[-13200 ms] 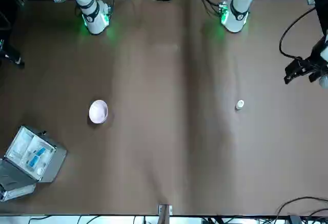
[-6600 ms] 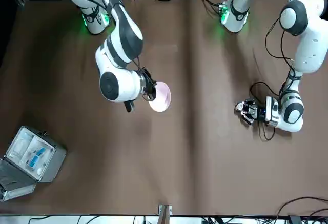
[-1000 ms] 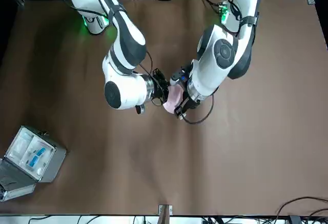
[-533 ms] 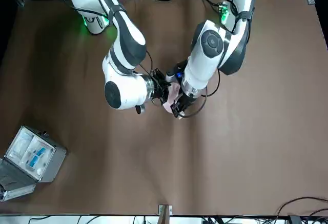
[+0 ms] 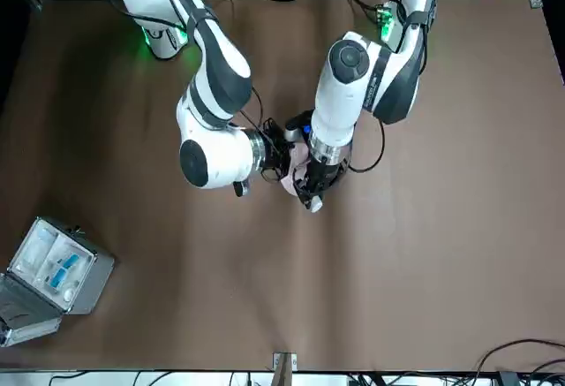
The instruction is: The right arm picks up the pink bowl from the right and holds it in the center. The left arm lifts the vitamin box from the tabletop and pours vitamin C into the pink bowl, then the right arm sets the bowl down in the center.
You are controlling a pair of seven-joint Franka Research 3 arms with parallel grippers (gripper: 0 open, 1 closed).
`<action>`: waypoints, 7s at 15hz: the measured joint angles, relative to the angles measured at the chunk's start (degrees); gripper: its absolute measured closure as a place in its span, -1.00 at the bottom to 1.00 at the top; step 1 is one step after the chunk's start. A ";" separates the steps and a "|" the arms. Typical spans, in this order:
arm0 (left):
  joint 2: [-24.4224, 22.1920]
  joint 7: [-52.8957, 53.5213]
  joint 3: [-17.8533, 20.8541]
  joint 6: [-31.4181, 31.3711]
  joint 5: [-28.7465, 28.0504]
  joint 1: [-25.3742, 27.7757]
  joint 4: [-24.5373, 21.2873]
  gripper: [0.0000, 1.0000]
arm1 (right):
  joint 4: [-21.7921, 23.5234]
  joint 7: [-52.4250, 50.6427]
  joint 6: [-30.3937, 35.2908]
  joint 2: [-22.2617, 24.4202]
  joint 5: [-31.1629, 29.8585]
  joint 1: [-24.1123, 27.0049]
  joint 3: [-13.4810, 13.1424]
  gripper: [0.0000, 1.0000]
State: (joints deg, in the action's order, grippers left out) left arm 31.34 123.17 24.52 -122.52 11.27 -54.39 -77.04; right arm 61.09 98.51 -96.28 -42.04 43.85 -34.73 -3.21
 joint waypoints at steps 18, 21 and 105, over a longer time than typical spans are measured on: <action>-0.26 0.73 -3.71 -3.01 -13.97 -2.52 -2.40 0.30 | 0.01 -0.05 -0.46 -0.05 0.00 -0.07 0.02 0.96; -0.98 1.49 -3.89 -4.54 -14.67 -2.50 -3.65 0.30 | 0.01 -0.05 -0.51 -0.06 0.00 -0.08 0.02 0.96; -14.01 -37.32 -20.65 -9.17 25.88 23.43 -21.31 0.30 | -0.28 -1.07 -2.32 -1.55 -0.51 -0.17 -0.46 0.96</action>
State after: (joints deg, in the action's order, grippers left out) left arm 17.32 85.85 3.87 -131.69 37.15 -30.96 -98.36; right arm 60.81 97.44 -98.60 -43.59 43.34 -34.90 -3.67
